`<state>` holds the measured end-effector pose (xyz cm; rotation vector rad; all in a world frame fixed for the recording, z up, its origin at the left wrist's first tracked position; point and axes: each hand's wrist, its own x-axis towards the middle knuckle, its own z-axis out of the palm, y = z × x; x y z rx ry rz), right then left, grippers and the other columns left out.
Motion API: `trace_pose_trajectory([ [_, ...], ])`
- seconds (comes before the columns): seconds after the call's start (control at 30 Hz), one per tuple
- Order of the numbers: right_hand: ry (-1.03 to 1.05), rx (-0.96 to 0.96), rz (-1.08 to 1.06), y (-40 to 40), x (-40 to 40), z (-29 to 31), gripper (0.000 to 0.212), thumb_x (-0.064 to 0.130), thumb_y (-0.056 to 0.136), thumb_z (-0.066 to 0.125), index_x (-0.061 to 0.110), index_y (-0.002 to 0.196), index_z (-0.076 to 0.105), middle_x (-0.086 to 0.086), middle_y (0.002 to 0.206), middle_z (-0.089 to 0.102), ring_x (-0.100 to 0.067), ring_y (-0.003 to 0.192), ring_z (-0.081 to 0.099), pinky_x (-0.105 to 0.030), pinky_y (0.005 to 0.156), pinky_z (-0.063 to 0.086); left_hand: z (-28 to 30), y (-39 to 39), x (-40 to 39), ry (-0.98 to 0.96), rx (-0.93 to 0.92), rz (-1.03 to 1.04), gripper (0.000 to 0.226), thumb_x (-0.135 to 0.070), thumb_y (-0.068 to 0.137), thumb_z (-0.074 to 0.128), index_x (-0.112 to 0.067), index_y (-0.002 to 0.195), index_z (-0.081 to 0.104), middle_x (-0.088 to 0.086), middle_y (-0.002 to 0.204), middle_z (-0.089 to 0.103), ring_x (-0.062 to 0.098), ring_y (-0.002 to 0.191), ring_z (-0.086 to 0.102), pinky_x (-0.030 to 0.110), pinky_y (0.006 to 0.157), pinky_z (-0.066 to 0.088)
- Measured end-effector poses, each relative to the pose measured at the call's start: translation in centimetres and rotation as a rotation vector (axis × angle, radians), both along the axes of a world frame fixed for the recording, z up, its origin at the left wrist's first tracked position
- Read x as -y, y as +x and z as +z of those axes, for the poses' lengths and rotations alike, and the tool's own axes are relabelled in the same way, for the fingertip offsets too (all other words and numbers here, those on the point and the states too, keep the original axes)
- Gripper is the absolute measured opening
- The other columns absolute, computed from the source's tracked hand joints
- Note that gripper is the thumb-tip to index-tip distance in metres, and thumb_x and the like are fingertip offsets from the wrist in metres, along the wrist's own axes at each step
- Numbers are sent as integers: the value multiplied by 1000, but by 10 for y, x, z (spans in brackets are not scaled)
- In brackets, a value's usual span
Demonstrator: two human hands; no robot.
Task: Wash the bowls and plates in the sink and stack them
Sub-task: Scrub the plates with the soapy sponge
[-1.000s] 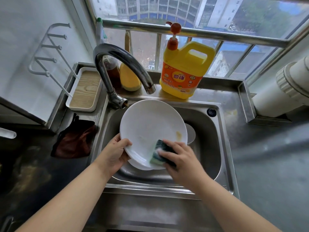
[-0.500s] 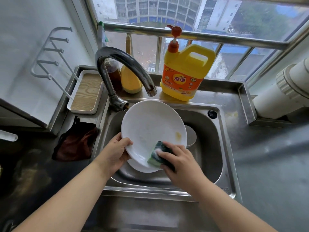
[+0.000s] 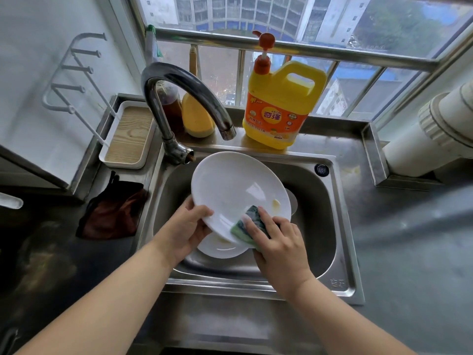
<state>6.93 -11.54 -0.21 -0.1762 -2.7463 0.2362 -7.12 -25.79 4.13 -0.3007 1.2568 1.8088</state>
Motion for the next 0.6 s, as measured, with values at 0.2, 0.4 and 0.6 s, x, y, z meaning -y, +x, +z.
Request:
trace_pose_trajectory([
  [0.2,-79,46,-41,-4,12,0,50,26,75,52,29,125,49,-13,123,64,-32,87,61,-41,72,52,-8,28,-5,86,37,-32,54,13,86,47,-23,127,52,14,112,69,28,95,70,33,67,58],
  [0.4,-244,128,37,-2,12,0,49,52,88,48,24,126,61,-12,135,55,-32,101,56,-44,86,50,-15,19,4,-1,16,-77,57,14,86,43,-22,131,48,18,120,62,32,95,68,35,66,58],
  [0.6,-282,153,69,5,-13,-5,39,40,93,48,28,128,59,-7,138,52,-32,104,56,-42,92,48,-13,10,7,-58,-8,-70,48,13,88,43,-13,128,48,18,120,60,34,99,62,32,61,57],
])
